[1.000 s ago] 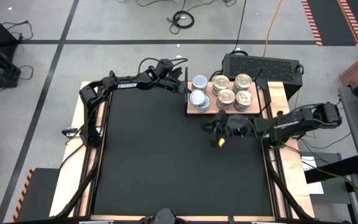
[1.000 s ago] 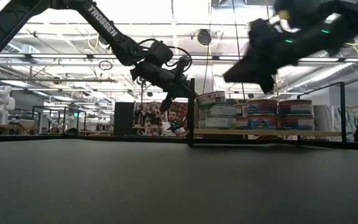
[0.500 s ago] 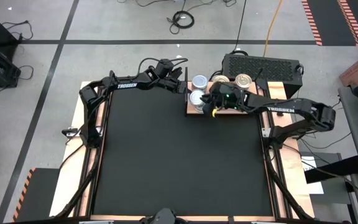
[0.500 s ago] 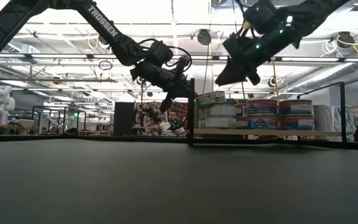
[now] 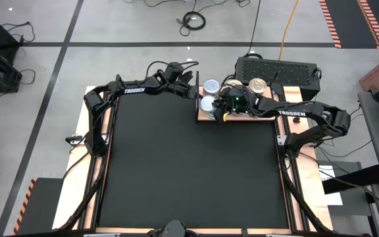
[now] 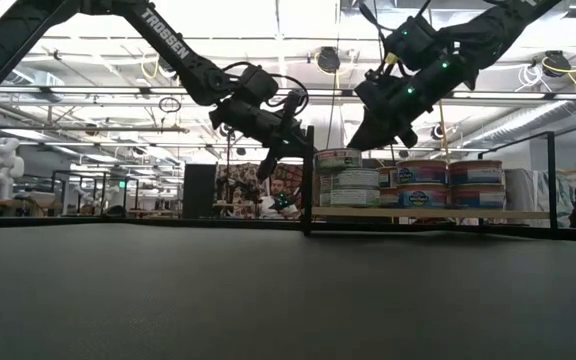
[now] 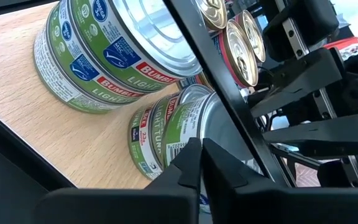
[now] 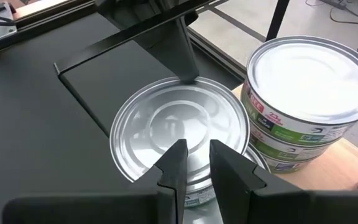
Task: Stack canned seafood by type on shelf
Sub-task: Stack the green tuna can on top of the other green tuna can on the shelf
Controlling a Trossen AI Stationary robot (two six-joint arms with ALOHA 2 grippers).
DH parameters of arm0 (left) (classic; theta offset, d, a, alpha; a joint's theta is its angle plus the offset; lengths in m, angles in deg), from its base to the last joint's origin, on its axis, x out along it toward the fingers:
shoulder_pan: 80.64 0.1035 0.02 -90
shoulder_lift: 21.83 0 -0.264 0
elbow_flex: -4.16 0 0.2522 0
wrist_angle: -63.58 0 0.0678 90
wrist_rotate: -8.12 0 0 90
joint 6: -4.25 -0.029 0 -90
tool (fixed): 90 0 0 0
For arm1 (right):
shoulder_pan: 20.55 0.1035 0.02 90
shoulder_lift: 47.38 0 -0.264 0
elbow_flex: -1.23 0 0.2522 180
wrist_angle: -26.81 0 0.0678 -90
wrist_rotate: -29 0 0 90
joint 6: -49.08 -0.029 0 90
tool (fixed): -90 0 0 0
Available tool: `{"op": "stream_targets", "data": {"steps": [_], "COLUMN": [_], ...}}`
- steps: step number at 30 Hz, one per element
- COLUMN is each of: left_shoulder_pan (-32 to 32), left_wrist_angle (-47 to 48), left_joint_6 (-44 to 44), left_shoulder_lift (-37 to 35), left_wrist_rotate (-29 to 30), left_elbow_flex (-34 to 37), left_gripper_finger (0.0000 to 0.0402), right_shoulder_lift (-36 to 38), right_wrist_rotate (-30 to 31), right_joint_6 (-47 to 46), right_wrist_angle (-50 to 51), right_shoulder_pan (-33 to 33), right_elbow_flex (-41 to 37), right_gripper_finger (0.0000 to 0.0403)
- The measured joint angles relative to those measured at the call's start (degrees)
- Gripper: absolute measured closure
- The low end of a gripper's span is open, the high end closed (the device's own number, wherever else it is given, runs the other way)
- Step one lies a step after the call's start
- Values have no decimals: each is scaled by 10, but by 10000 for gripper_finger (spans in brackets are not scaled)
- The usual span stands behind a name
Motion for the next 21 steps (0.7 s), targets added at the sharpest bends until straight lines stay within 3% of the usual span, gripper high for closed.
{"op": "stream_targets", "data": {"steps": [11, 21], "left_shoulder_pan": [19, 47], "left_wrist_angle": [13, 48], "left_joint_6": [-12, -79], "left_shoulder_lift": [0, -4], "left_wrist_rotate": [-27, -64], "left_elbow_flex": [0, -3], "left_gripper_finger": [287, 260], "right_shoulder_lift": [1, 1], "right_wrist_rotate": [3, 4], "right_joint_6": [1, 4], "right_wrist_angle": [36, 56], "right_shoulder_pan": [-1, -12], "right_elbow_flex": [1, 1], "right_gripper_finger": [339, 339]}}
